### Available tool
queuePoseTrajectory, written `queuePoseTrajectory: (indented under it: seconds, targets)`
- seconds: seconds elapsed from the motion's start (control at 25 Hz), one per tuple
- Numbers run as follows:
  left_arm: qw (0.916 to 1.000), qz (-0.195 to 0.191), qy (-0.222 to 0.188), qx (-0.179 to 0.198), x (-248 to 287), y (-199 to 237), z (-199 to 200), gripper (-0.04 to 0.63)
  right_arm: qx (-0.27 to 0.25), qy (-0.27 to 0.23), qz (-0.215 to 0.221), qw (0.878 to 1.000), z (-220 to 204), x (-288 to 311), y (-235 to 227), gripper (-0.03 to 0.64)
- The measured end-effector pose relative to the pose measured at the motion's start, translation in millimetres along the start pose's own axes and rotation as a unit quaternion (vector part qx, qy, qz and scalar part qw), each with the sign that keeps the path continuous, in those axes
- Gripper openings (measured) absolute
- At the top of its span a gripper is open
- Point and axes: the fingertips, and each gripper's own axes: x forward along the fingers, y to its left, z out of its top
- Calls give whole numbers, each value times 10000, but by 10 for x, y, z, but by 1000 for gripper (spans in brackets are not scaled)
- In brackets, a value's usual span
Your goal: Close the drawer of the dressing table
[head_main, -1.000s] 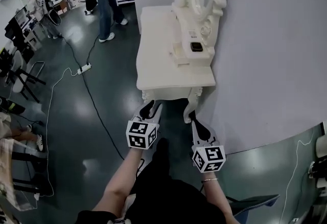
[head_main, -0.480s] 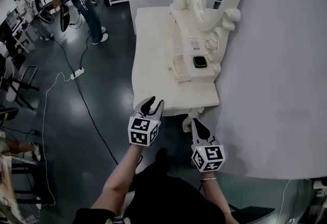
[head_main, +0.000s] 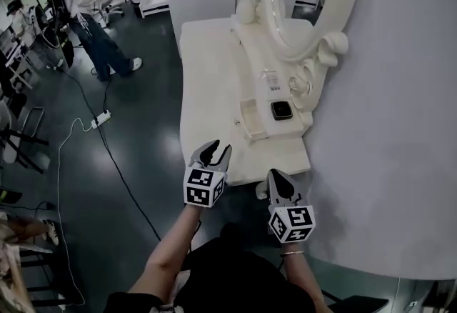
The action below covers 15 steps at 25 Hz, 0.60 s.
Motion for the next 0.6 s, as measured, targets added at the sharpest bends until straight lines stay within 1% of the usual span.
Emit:
queuePoseTrajectory:
  seconds: [0.2,0.36,0.6]
  targets:
    - [9999,-107,62,28,248,109,7,127,-4,9,-84,10000,38,211,-91,5]
    - [9997,-197,146,58,402,122,-24,127,-24,59,-176,9998,49,273,-177,5]
    - [9994,-225,257,44,564,193,-47,127,-42,71,-279,9996,108,344,-267,5]
